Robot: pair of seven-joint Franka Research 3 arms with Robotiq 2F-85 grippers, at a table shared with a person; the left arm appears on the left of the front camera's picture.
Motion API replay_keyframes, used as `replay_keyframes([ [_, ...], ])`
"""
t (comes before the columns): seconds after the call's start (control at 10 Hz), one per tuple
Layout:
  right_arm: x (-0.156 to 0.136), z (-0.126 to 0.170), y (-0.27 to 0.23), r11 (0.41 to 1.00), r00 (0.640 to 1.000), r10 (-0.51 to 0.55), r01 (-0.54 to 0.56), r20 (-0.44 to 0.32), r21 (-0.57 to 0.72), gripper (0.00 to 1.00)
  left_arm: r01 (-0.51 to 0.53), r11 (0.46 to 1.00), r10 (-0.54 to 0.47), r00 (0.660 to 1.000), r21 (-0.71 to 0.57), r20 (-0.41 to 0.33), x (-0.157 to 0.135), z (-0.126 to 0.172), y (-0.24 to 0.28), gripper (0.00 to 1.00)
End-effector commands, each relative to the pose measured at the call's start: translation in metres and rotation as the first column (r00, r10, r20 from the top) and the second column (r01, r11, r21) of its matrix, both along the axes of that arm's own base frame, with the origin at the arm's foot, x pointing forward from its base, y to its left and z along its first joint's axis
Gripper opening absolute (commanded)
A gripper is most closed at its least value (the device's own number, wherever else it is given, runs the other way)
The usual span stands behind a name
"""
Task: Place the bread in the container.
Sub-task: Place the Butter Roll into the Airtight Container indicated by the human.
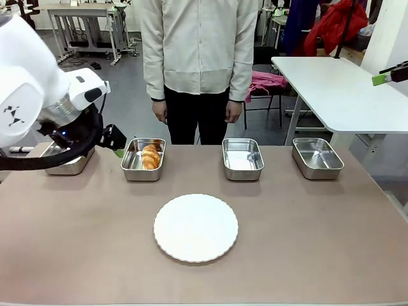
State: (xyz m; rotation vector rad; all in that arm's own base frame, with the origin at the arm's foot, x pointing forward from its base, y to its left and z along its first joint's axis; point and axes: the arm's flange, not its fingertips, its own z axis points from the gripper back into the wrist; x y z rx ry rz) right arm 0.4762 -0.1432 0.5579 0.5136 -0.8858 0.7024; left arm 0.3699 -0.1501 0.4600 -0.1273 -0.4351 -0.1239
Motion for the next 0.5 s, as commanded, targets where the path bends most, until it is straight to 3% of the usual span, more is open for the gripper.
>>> replay_keyframes([
  [0.0,-0.001,0.001,0.001,1.0,1.0,0.002,-0.002,0.004,0.003,1.0,0.064,0.995,-0.066,0.997,-0.08,-0.025,0.003,-0.008,0.013,1.0],
  [0.1,-0.001,0.001,0.001,1.0,1.0,0.002,-0.002,0.004,0.003,1.0,0.0,1.0,0.0,1.0,0.0,0.0,0.0,0.0,0.0,1.0],
  [0.4,-0.001,0.001,0.001,1.0,1.0,0.002,-0.002,0.004,0.003,1.0,0.0,1.0,0.0,1.0,0.0,0.0,0.0,0.0,0.0,1.0],
])
